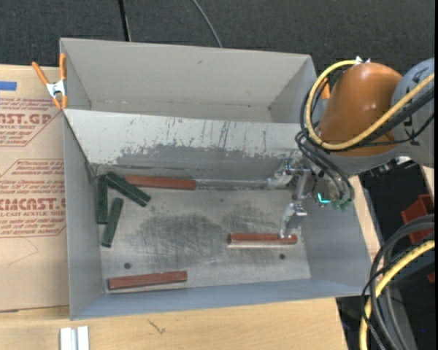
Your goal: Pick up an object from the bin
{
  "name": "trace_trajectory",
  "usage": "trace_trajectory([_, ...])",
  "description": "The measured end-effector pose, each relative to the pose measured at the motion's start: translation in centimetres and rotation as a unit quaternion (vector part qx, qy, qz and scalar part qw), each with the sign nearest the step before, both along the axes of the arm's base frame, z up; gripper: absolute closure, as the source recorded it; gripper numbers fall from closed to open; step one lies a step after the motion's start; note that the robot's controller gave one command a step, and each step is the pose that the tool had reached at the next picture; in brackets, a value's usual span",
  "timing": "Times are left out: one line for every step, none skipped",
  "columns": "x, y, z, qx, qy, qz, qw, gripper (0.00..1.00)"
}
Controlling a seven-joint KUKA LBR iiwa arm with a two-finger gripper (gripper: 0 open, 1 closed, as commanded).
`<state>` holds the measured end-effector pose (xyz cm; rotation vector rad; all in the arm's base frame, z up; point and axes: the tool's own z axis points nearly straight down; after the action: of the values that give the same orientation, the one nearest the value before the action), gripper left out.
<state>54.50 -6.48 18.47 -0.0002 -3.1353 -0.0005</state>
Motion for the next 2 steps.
trace_trajectory([0.2,0.0,0.4,0.0,-0.0039,0.0,1.0,0.0])
trace_trajectory([-1.8,-1.5,-11.0,0.0,-0.0055,0.054,0.9986,1.0])
